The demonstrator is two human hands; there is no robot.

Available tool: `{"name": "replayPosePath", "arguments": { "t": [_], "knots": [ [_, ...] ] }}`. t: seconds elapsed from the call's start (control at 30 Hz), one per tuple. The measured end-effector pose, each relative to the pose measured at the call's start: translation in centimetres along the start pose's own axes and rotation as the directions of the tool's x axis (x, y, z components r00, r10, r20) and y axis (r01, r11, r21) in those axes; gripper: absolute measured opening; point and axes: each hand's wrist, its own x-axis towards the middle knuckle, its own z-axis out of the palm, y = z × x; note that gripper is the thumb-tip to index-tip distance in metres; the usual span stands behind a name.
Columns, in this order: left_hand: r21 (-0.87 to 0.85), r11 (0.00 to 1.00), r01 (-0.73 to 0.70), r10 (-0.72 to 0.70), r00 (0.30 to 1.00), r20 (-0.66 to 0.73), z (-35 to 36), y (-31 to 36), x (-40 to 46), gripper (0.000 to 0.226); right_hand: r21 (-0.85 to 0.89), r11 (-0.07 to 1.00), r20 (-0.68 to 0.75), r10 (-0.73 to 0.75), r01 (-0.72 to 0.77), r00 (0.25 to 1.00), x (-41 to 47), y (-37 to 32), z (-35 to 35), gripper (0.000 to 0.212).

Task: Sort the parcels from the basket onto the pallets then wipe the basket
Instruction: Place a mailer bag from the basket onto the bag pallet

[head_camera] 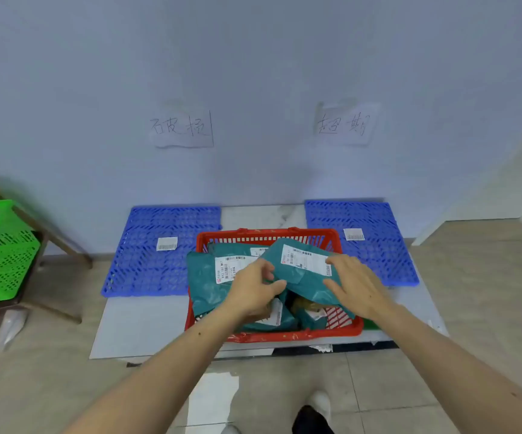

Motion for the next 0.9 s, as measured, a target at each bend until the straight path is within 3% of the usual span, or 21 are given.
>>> {"name": "replayPosePath", "arguments": {
  "t": [0.17, 0.23, 0.33, 0.4, 0.5, 0.63, 0.73, 0.9],
  "knots": [
    [-0.257, 0.898, 0.358, -0.330, 0.933, 0.144, 5.7, 0.9, 3.3, 0.030, -0.009, 1.000, 0.113, 0.019, -0.018, 0.993, 4.1, 3.1, 1.3, 0.045],
    [-0.347, 0.797, 0.494, -0.448, 0.869, 0.208, 7.3, 1.7, 4.5, 0.034, -0.018, 1.000, 0.169, 0.007, -0.004, 0.986, 6.0, 4.5, 1.7, 0.046],
    [-0.514, 0.568, 0.642, -0.587, 0.754, 0.294, 9.3, 3.4, 5.8, 0.057, -0.006, 1.000, 0.271, -0.013, 0.015, 0.962, 8.5, 6.7, 2.2, 0.054],
    [-0.591, 0.458, 0.664, -0.631, 0.711, 0.310, 10.4, 4.5, 6.7, 0.057, 0.019, 1.000, 0.331, -0.024, 0.019, 0.943, 10.0, 8.0, 2.8, 0.055],
    [-0.691, 0.334, 0.641, -0.677, 0.673, 0.297, 11.5, 5.6, 7.9, 0.039, 0.072, 0.997, 0.423, -0.038, 0.008, 0.905, 12.2, 9.2, 3.7, 0.062],
    [-0.763, 0.210, 0.611, -0.720, 0.625, 0.302, 12.4, 6.3, 8.9, 0.041, 0.192, 0.977, 0.512, -0.016, -0.096, 0.859, 13.9, 9.8, 4.9, 0.069],
    [-0.789, 0.158, 0.594, -0.739, 0.601, 0.304, 12.7, 6.6, 9.6, 0.050, 0.240, 0.953, 0.542, 0.025, -0.184, 0.840, 14.7, 10.1, 5.5, 0.066],
    [-0.814, 0.100, 0.572, -0.769, 0.564, 0.302, 12.5, 6.9, 10.7, 0.042, 0.328, 0.905, 0.529, 0.060, -0.269, 0.847, 15.1, 10.4, 5.6, 0.057]
  ]
}}
